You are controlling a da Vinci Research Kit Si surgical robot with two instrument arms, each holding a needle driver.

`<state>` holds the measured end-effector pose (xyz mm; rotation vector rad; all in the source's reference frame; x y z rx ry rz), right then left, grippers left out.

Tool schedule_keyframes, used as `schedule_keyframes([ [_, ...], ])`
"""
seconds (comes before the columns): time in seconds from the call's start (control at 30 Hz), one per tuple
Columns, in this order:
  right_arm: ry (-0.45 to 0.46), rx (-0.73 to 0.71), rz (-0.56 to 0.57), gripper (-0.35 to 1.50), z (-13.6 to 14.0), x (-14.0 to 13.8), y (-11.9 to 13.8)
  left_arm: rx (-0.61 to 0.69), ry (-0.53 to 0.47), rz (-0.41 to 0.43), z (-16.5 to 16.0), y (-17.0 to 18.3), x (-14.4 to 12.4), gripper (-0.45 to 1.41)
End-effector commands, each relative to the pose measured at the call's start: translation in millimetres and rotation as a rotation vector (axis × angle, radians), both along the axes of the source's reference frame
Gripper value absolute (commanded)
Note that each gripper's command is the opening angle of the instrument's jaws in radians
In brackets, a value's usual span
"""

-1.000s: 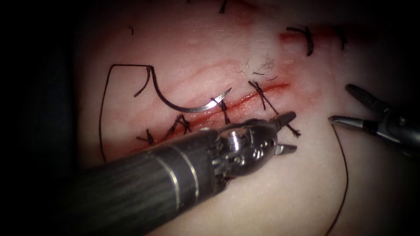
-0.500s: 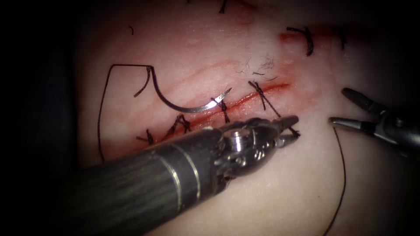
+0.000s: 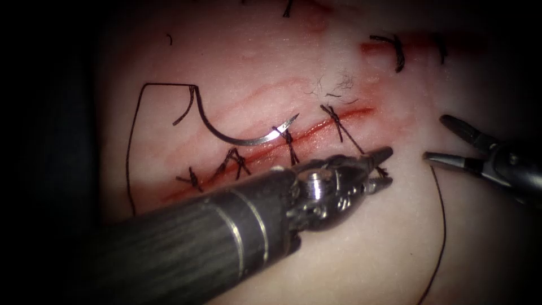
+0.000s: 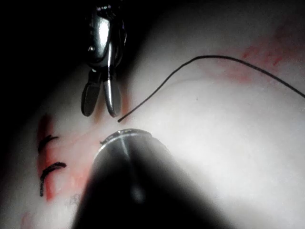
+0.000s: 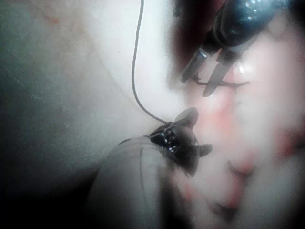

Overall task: Wound Closure
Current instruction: Grab the suture tail with the left arm, then use the right jaws to cut the suture.

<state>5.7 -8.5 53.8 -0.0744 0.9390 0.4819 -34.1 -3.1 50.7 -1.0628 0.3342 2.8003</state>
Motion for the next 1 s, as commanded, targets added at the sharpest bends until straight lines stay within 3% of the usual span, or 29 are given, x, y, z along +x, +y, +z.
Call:
schedule_keyframes([
  [0.03, 0.002, -0.003, -0.001, -0.03, 0.5, 0.7, 0.2, 0.000, -0.007, 0.007, 0.2, 0.5, -0.4, -0.04],
  [0.07, 0.003, -0.003, -0.001, -0.32, 0.5, 0.6, 0.2, 0.004, -0.015, 0.015, 0.2, 0.4, -0.3, -0.35],
  [0.1, 0.001, -0.002, -0.003, -0.35, 0.6, 0.6, 0.1, 0.006, -0.035, 0.049, 0.1, 0.3, 0.3, -0.35],
  [0.13, 0.001, -0.003, -0.003, -0.30, 0.6, 0.6, 0.2, 0.011, -0.045, 0.060, 0.1, 0.3, 0.5, -0.35],
  [0.17, 0.000, -0.003, -0.002, -0.11, 0.6, 0.7, 0.2, 0.013, -0.049, 0.066, 0.1, 0.3, 0.7, -0.35],
  [0.2, 0.000, -0.003, -0.002, -0.11, 0.6, 0.7, 0.2, 0.013, -0.049, 0.066, 0.1, 0.3, 0.7, -0.35],
  [0.23, -0.005, -0.003, 0.000, 0.07, 0.8, 0.8, 0.3, 0.013, -0.057, 0.083, -0.2, 0.7, 1.3, -0.35],
  [0.3, 0.012, -0.006, -0.013, 0.24, 0.9, 1.0, 0.3, 0.007, -0.064, 0.078, -0.6, 1.0, 1.7, -0.35],
  [0.43, 0.083, -0.048, -0.134, 0.17, 1.8, 3.6, 0.1, -0.031, -0.100, 0.090, -2.6, 2.0, 3.1, -0.35],
  [0.53, 0.131, -0.108, -0.206, 0.27, 2.2, 5.0, 0.4, -0.038, -0.103, 0.101, -3.1, 2.1, 3.8, -0.35],
  [0.67, 0.213, -0.192, -0.336, 0.71, 2.4, 6.9, 1.1, -0.049, -0.094, 0.102, -3.8, 1.9, 5.9, -0.35],
  [0.73, 0.222, -0.208, -0.353, 0.93, 2.4, 7.4, 1.1, -0.053, -0.088, 0.098, -4.0, 1.8, 6.5, -0.35],
  [0.77, 0.222, -0.208, -0.353, 0.93, 2.4, 7.4, 1.1, -0.053, -0.088, 0.098, -4.0, 1.8, 6.5, -0.35],
  [0.8, 0.221, -0.218, -0.344, 1.08, 2.4, 7.8, 1.2, -0.056, -0.083, 0.095, -4.2, 1.7, 7.3, -0.35],
  [0.87, 0.219, -0.252, -0.349, 1.18, 2.5, 8.6, 1.5, -0.061, -0.081, 0.092, -4.3, 1.5, 7.9, -0.35],
  [1.0, 0.203, -0.299, -0.363, 1.20, 2.8, 9.7, 1.9, -0.061, -0.083, 0.090, -4.5, 1.5, 8.0, -0.35],
])
